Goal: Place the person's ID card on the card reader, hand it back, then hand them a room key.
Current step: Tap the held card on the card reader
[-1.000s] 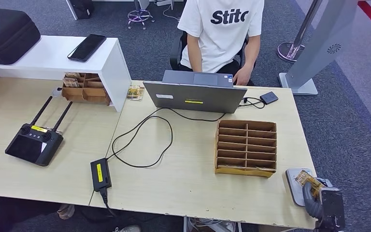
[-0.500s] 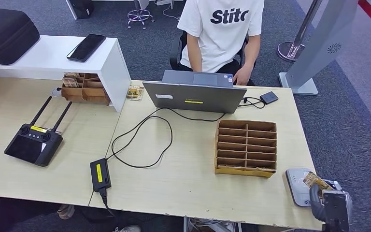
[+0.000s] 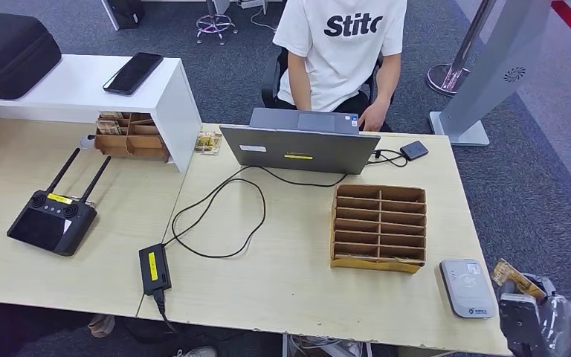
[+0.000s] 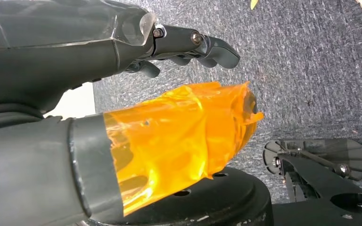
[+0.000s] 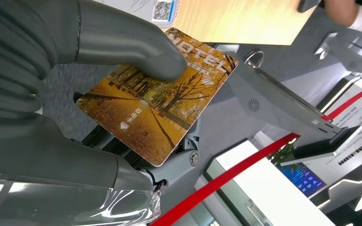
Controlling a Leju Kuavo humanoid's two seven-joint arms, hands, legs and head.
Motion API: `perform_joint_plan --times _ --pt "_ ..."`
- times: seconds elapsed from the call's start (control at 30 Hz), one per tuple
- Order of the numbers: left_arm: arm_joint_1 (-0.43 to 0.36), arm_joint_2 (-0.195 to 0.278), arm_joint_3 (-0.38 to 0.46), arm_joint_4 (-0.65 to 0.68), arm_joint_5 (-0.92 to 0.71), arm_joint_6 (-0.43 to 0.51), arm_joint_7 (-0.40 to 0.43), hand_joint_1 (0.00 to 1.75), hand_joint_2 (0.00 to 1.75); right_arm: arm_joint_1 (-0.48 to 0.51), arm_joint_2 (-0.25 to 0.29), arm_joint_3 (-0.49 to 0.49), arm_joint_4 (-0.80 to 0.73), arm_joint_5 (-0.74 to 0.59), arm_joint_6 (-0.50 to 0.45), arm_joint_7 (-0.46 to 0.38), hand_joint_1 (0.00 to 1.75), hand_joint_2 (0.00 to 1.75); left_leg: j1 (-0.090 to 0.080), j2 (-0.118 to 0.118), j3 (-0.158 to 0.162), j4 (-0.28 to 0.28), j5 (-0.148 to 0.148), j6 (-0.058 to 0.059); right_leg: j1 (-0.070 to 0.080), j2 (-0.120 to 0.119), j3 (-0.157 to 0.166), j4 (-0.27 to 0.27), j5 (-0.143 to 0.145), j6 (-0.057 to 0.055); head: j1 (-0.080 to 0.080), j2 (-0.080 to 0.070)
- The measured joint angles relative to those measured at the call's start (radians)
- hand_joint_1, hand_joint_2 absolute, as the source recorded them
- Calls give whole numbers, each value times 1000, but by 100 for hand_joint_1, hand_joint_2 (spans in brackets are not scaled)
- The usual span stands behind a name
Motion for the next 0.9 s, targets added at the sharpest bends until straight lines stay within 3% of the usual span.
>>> perform_joint_plan --times 0.3,0.9 --pt "0 0 0 0 -1 -5 2 0 0 3 0 8 50 152 -41 60 175 175 0 0 0 0 0 0 0 0 0 0 0 0 0 0" --pt "0 0 0 0 0 -5 3 0 0 3 0 28 128 150 -39 77 175 175 0 0 0 0 0 0 0 0 0 0 0 0 0 0"
